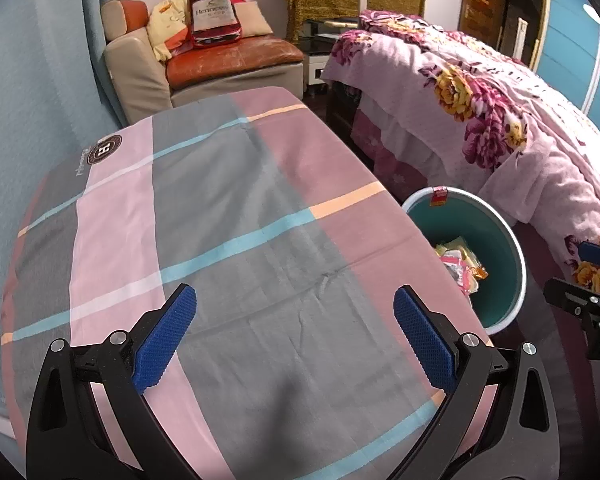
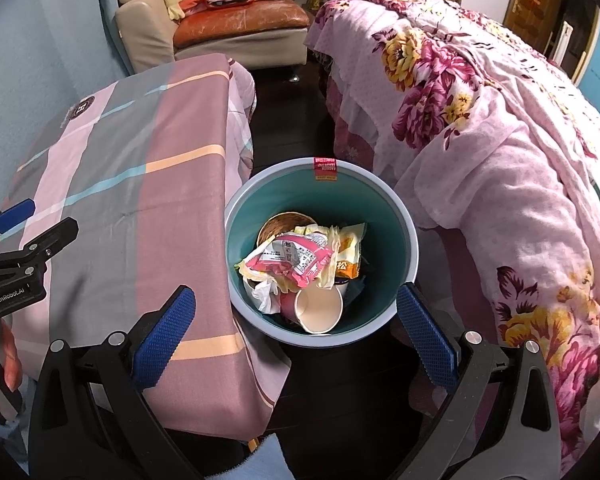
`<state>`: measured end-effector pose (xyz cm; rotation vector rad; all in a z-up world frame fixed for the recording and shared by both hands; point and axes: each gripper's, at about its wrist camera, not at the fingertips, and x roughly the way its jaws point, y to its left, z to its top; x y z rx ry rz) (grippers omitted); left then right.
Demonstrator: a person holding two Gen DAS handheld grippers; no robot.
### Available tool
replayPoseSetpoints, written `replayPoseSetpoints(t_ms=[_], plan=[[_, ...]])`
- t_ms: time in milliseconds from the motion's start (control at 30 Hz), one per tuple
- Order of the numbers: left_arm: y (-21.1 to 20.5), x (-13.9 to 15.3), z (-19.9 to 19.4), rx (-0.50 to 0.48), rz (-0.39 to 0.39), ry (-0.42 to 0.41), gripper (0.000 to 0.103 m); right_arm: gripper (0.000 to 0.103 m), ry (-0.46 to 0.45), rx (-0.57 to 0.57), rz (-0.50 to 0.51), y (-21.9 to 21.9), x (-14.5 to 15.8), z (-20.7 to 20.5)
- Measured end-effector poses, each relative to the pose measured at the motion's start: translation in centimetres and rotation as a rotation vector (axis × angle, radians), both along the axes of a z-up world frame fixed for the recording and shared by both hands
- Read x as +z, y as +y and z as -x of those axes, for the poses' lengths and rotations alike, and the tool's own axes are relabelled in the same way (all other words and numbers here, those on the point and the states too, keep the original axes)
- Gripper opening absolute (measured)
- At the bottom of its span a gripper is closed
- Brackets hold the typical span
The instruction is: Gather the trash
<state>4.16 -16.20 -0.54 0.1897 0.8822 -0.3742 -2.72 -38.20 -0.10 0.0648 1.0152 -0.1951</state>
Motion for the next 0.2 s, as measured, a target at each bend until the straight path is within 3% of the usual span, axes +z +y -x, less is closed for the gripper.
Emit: replayPoseSetpoints(t_ms=[200], plan=[[0.12,0.05,-0.12,-0.005,0.013,0.017,0.099,0.096,-0.001,0.0,0.005,0.07,0.29,0.03]])
